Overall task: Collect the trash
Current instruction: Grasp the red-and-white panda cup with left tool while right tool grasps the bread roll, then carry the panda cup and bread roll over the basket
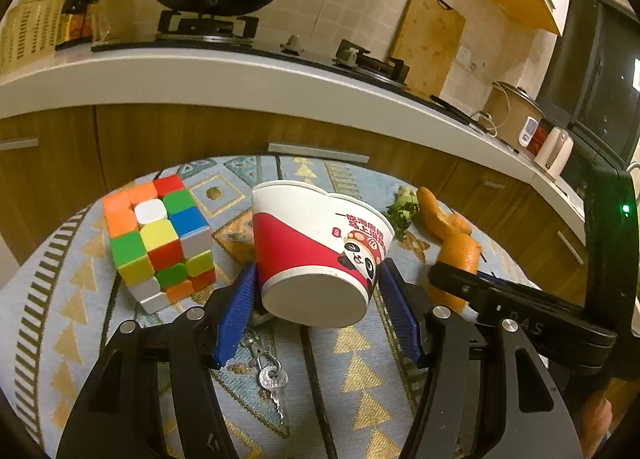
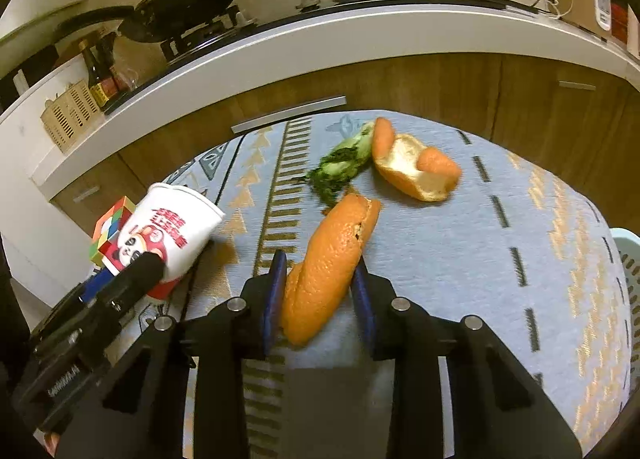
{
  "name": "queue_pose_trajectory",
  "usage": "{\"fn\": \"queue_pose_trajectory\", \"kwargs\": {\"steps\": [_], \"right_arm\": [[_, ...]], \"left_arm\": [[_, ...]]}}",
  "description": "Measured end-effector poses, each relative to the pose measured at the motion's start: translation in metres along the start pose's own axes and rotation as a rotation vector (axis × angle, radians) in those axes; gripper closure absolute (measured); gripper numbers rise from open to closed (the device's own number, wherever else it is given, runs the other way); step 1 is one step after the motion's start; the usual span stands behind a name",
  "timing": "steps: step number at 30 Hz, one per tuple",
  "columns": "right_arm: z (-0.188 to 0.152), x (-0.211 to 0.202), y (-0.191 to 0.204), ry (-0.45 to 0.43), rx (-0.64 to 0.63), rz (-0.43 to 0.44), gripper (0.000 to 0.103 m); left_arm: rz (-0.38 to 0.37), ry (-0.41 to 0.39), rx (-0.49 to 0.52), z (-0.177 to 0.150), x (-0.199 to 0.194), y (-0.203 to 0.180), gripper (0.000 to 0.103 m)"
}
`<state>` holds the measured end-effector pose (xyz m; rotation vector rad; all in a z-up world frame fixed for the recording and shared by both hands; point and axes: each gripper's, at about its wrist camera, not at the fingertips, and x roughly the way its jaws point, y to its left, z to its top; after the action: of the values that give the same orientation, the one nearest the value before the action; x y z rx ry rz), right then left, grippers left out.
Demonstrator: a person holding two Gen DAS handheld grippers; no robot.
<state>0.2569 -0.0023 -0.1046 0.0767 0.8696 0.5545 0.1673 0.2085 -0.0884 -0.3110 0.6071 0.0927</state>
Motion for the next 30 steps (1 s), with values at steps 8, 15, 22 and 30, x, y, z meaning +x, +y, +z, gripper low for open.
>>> {"fn": "queue_pose_trajectory", "kwargs": {"steps": [8, 15, 22, 30], "right_arm": [[-0.007, -0.042, -0.022, -0.042, -0.020, -0.072, 0.075], [-0.009, -0.092, -0.046, -0.103, -0.014, -0.130, 0.075], [-0.014, -0.146, -0.072, -0.173, -0.019, -0.213, 0.075], [-0.020, -0.203, -0.097, -0.248, -0.051, -0.335, 0.075]], "left_arm": [[-0.041, -0.028, 0.022, 0.005, -0.016, -0.016, 0.044], [-0.107, -0.055, 0.077, 0.010, -0.040, -0.056, 0.044], [-0.189, -0.067, 0.133, 0.013, -0.052, -0.108, 0.044], [-0.280, -0.052, 0.184, 0.010, -0.051, -0.171, 0.044]]}}
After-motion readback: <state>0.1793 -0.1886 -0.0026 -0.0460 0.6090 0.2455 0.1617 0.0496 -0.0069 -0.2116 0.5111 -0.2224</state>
